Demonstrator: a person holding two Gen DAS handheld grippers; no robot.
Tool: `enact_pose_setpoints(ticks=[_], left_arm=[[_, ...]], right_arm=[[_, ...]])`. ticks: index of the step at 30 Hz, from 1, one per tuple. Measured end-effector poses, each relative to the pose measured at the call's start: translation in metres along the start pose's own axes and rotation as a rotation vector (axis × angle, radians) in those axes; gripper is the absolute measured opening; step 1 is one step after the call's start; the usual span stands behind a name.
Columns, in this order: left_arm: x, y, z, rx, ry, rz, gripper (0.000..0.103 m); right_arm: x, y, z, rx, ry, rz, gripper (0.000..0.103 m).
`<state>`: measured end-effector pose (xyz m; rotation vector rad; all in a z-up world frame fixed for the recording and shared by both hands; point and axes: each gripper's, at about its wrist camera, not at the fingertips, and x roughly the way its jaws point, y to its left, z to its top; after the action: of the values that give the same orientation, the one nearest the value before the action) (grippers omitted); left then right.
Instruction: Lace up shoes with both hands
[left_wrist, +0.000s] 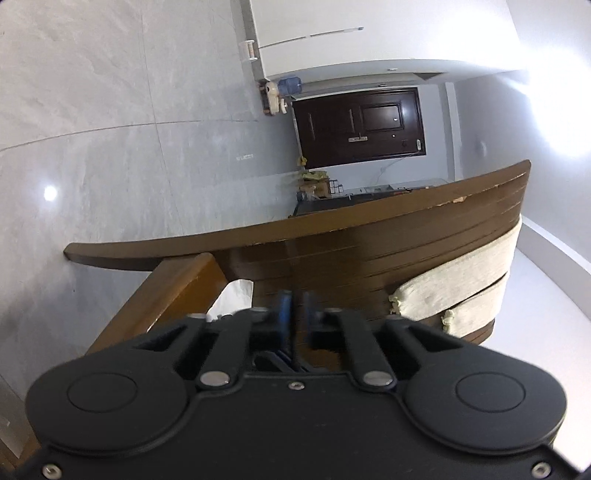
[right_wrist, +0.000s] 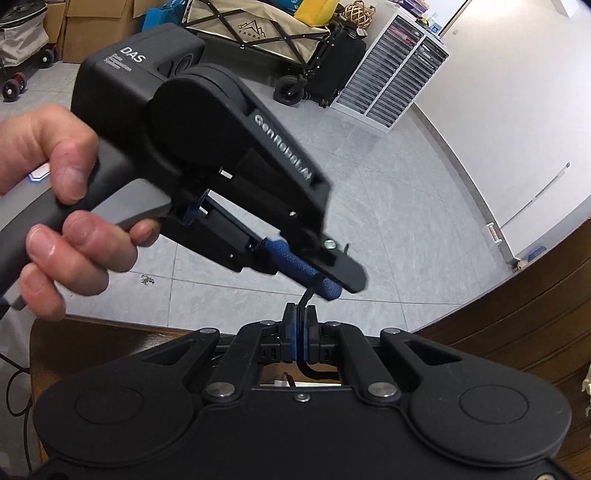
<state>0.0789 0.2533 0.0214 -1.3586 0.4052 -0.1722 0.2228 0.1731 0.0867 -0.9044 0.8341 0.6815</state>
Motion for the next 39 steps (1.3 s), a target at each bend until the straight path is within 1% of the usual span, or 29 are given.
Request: enact_pose_setpoints(ticks=[6, 8, 9, 10, 11, 13, 14, 15, 16, 17, 18, 19, 20, 21, 22, 23, 24, 26, 27, 28, 29, 30, 31, 32, 34, 36, 37, 39], left_arm=[[-0.003, -0.003, 0.001, 0.032, -0.013, 0.002, 0.003], [-0.003, -0.007, 0.0, 0.063, -0.012, 0.005, 0.003], [-0.004, -0.01, 0.0, 0.096, -0.011, 0.019, 0.003], [-0.005, -0.016, 0.0, 0.151, -0.014, 0.048, 0.003], [-0.006, -0.024, -0.002, 0.229, -0.026, 0.09, 0.003], [-0.009, -0.043, -0.005, 0.408, -0.064, 0.184, 0.003], [-0.01, -0.053, -0.009, 0.511, -0.085, 0.234, 0.003], [-0.011, -0.064, -0.015, 0.637, -0.109, 0.289, 0.003], [-0.012, -0.074, -0.023, 0.763, -0.13, 0.336, 0.004], [-0.011, -0.083, -0.031, 0.874, -0.143, 0.364, 0.004], [-0.011, -0.089, -0.04, 0.965, -0.155, 0.378, 0.004], [-0.01, -0.096, -0.052, 1.08, -0.168, 0.396, 0.004], [-0.007, -0.102, -0.071, 1.234, -0.177, 0.418, 0.004], [-0.004, -0.105, -0.085, 1.347, -0.174, 0.435, 0.004], [-0.001, -0.106, -0.097, 1.435, -0.174, 0.447, 0.004], [0.005, -0.107, -0.114, 1.574, -0.175, 0.463, 0.004], [0.009, -0.106, -0.129, 1.691, -0.178, 0.477, 0.004], [0.014, -0.104, -0.148, 1.836, -0.193, 0.497, 0.004], [0.017, -0.103, -0.155, 1.891, -0.194, 0.5, 0.004], [0.019, -0.101, -0.162, 1.955, -0.192, 0.501, 0.004], [0.021, -0.097, -0.169, 2.032, -0.183, 0.503, 0.004], [0.023, -0.094, -0.175, 2.087, -0.174, 0.504, 0.005], [0.024, -0.092, -0.178, 2.114, -0.161, 0.499, 0.005], [0.024, -0.089, -0.183, 2.154, -0.141, 0.489, 0.005], [0.026, -0.084, -0.189, 2.206, -0.108, 0.466, 0.005], [0.028, -0.081, -0.195, 2.225, -0.097, 0.447, 0.005], [0.029, -0.081, -0.197, 2.231, -0.094, 0.44, 0.005], [0.029, -0.08, -0.198, 2.234, -0.094, 0.436, 0.005]], right_arm=[[0.002, -0.003, 0.001, 0.011, 0.0, -0.007, 0.003], [0.0, -0.001, 0.001, 0.016, 0.001, -0.008, 0.003], [-0.003, 0.0, 0.002, 0.022, 0.002, -0.006, 0.003], [-0.004, 0.0, 0.002, 0.038, 0.007, 0.0, 0.003], [-0.005, 0.0, 0.003, 0.054, 0.012, 0.007, 0.004], [-0.01, -0.006, 0.003, 0.113, 0.029, 0.024, 0.005], [-0.014, -0.012, 0.003, 0.148, 0.031, 0.019, 0.009], [-0.021, -0.021, 0.0, 0.209, 0.033, 0.003, 0.019], [-0.028, -0.029, -0.003, 0.262, 0.038, -0.016, 0.027], [-0.036, -0.037, -0.007, 0.32, 0.046, -0.042, 0.044], [-0.046, -0.045, -0.014, 0.383, 0.062, -0.079, 0.055], [-0.053, -0.048, -0.021, 0.427, 0.081, -0.108, 0.055], [-0.059, -0.05, -0.029, 0.469, 0.107, -0.129, 0.055], [-0.063, -0.047, -0.039, 0.509, 0.148, -0.133, 0.055], [-0.065, -0.041, -0.048, 0.542, 0.179, -0.136, 0.055], [-0.064, -0.036, -0.052, 0.568, 0.19, -0.138, 0.055], [-0.063, -0.032, -0.056, 0.603, 0.198, -0.136, 0.055], [-0.057, -0.024, -0.065, 0.708, 0.202, -0.118, 0.054], [-0.061, -0.018, -0.07, 0.739, 0.2, -0.122, 0.05], [-0.058, -0.017, -0.074, 0.791, 0.193, -0.13, 0.042], [-0.056, -0.019, -0.077, 0.832, 0.184, -0.131, 0.022], [-0.055, -0.021, -0.081, 0.874, 0.174, -0.131, 0.018], [-0.054, -0.022, -0.085, 0.917, 0.161, -0.13, 0.016], [-0.056, -0.022, -0.091, 0.963, 0.14, -0.123, 0.011], [-0.061, -0.024, -0.103, 1.067, 0.094, -0.113, 0.009], [-0.062, -0.028, -0.111, 1.141, 0.073, -0.104, 0.009], [-0.062, -0.027, -0.112, 1.149, 0.072, -0.107, 0.009], [-0.059, -0.022, -0.104, 1.086, 0.092, -0.141, 0.01]])
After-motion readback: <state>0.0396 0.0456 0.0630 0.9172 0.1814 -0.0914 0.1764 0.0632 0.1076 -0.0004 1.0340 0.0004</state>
